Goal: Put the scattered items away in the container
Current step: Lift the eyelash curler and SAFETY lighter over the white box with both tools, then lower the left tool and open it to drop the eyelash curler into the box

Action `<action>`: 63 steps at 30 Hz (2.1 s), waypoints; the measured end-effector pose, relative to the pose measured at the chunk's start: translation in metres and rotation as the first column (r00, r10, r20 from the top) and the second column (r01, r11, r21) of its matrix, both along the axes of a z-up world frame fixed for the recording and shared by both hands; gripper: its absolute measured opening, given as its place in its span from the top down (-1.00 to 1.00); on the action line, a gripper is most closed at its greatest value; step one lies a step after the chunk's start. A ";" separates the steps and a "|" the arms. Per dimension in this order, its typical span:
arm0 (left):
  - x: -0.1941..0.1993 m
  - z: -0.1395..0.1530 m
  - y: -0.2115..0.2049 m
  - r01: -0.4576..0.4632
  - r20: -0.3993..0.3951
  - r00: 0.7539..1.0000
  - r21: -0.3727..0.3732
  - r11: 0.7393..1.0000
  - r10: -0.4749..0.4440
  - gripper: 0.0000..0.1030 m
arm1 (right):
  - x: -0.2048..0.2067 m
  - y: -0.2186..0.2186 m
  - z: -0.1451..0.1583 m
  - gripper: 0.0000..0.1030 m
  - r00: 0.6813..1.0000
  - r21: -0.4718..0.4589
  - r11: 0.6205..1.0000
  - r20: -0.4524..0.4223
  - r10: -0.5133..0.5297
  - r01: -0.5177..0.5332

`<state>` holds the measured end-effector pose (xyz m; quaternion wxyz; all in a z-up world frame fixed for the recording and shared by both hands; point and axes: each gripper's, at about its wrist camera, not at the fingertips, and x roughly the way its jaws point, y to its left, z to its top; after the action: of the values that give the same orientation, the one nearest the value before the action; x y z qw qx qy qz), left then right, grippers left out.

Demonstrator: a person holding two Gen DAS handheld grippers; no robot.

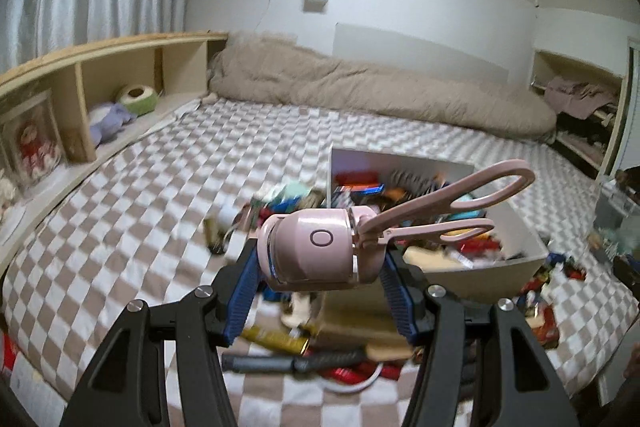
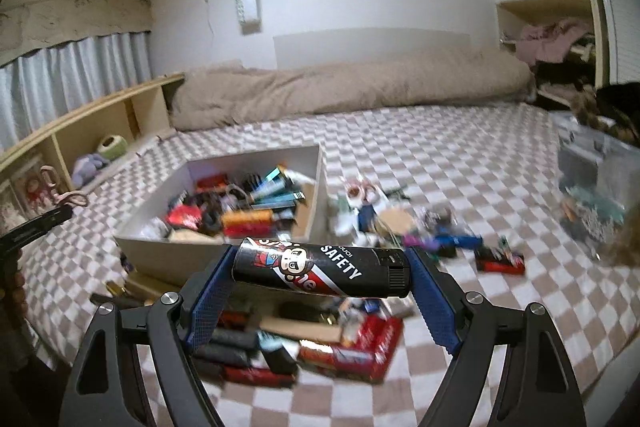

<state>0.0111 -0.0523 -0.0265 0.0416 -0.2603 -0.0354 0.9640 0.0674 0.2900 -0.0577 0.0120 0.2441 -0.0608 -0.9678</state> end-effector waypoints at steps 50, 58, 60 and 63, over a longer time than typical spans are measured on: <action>-0.167 -0.060 0.116 0.274 0.273 0.927 -0.029 0.961 -0.256 -0.13 | -0.129 -0.051 0.020 -0.63 0.981 -0.056 0.981 0.040 0.190 -0.188; -0.173 -0.070 0.122 0.187 0.327 0.932 -0.061 0.980 -0.157 -0.13 | -0.133 -0.052 0.016 -0.63 0.981 -0.065 0.981 0.053 0.187 -0.184; -0.175 -0.073 0.124 0.179 0.342 0.929 -0.074 0.981 -0.143 -0.13 | -0.134 -0.052 0.015 -0.63 0.981 -0.067 0.981 0.055 0.187 -0.184; -0.178 -0.073 0.125 0.174 0.350 0.927 -0.083 0.981 -0.135 -0.13 | -0.134 -0.051 0.013 -0.63 0.981 -0.068 0.981 0.056 0.184 -0.180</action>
<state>-0.1671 0.0732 -0.0999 0.0959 -0.4282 0.0331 0.8980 -0.0669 0.2393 -0.0442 0.1064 0.2781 -0.0688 -0.9522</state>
